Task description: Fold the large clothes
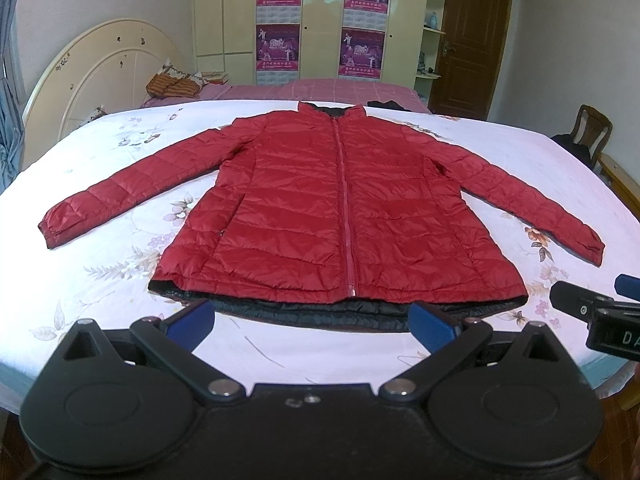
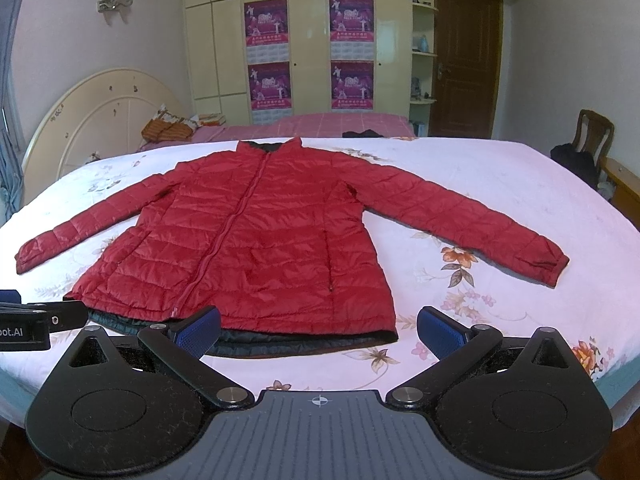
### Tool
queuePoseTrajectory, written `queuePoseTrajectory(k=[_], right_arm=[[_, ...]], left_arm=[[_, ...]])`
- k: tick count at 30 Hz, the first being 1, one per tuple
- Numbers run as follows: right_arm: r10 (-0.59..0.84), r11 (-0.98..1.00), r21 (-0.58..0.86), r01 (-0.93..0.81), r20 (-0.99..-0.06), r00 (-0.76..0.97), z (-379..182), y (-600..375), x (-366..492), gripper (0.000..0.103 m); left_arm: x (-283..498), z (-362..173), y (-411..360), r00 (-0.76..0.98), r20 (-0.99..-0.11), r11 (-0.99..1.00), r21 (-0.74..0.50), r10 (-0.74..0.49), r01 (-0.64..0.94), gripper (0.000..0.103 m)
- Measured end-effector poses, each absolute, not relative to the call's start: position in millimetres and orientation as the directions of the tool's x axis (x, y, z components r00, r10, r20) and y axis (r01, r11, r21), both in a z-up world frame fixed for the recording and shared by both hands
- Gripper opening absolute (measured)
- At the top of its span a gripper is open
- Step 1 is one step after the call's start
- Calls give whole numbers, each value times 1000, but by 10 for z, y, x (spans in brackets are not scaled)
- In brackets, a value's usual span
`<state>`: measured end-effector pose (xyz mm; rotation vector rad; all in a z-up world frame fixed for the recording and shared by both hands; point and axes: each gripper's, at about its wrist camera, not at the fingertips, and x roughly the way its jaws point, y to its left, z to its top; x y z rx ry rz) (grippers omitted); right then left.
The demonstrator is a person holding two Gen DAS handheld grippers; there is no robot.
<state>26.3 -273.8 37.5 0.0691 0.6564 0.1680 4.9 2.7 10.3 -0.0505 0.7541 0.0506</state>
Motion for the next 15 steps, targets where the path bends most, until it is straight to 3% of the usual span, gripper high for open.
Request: queuePoseTrajectory(k=[15], right_arm=[[175, 984, 117, -131, -605, 777, 378, -2756, 284, 103]], left_arm=[[57, 97, 25, 722, -691, 997, -25, 34, -71, 103]])
